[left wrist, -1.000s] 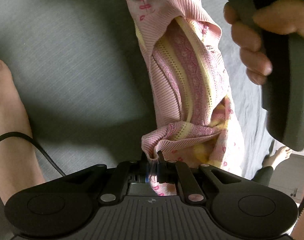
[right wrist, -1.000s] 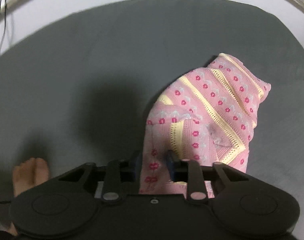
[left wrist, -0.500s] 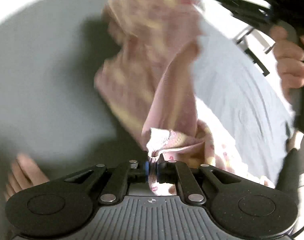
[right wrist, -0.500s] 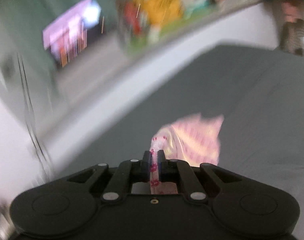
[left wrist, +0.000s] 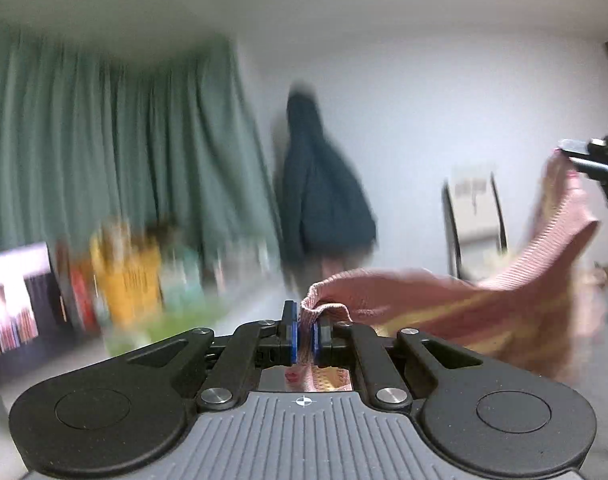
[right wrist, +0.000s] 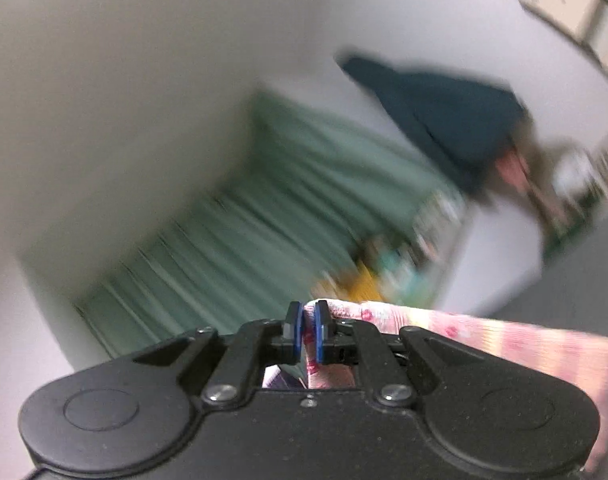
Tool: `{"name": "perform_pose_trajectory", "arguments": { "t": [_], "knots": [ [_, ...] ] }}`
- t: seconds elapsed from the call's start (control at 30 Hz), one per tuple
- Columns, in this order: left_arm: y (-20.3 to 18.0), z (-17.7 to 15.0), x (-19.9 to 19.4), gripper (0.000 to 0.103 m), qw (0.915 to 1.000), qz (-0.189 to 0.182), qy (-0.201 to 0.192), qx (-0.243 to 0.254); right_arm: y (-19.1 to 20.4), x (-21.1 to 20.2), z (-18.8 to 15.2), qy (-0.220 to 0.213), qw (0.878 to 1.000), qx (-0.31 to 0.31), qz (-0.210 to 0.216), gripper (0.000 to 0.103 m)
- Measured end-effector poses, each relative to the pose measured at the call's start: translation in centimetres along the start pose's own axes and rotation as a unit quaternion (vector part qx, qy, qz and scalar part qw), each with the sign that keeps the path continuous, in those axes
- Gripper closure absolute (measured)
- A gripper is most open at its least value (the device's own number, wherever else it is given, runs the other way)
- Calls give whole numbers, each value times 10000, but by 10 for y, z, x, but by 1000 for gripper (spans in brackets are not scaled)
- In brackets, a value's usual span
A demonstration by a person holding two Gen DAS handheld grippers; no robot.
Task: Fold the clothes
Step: 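Raise the sweater with both grippers and shake it out in the air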
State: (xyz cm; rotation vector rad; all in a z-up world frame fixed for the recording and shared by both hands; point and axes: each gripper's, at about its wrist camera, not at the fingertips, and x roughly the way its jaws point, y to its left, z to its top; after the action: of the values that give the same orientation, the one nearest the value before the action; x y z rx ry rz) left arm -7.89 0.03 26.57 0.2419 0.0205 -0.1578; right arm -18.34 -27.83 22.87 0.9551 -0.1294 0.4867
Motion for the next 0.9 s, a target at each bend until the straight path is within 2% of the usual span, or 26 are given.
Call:
{"name": "perform_pose_trajectory", "arguments": {
  "t": [0.13,0.27,0.4,0.5,0.6,0.7,0.77,0.83,0.9],
  "knots": [
    [-11,71,-43,96,9943,223,-1008,251,55,-35,33,-779,9941,-603,450,96],
    [-10,99,-91,96,9798,532,-1891,384,85,-64,51,-1231,9841,-992,814,96],
    [-16,111,-119,96,9711,662,-2214,594,103,-79,50,-1622,9699,-1471,1061,96],
    [-21,117,-123,96,9671,773,-2303,750,109,-81,53,-1693,9656,-1661,1067,96],
    [-26,117,-106,96,9672,851,-2220,896,104,-70,55,-1763,9637,-1855,760,96],
    [-31,111,-73,96,9729,882,-1847,1080,77,-37,58,-1679,9688,-1821,95,96],
    [-38,100,-40,96,9803,801,-1384,1159,43,-2,54,-1531,9714,-1737,-523,102],
    [-49,78,12,96,9868,712,-732,1260,1,38,50,-1250,9686,-1713,-1301,102],
    [-62,42,68,96,9902,535,15,1287,-47,79,44,-674,9676,-1517,-1902,102]
  ]
}}
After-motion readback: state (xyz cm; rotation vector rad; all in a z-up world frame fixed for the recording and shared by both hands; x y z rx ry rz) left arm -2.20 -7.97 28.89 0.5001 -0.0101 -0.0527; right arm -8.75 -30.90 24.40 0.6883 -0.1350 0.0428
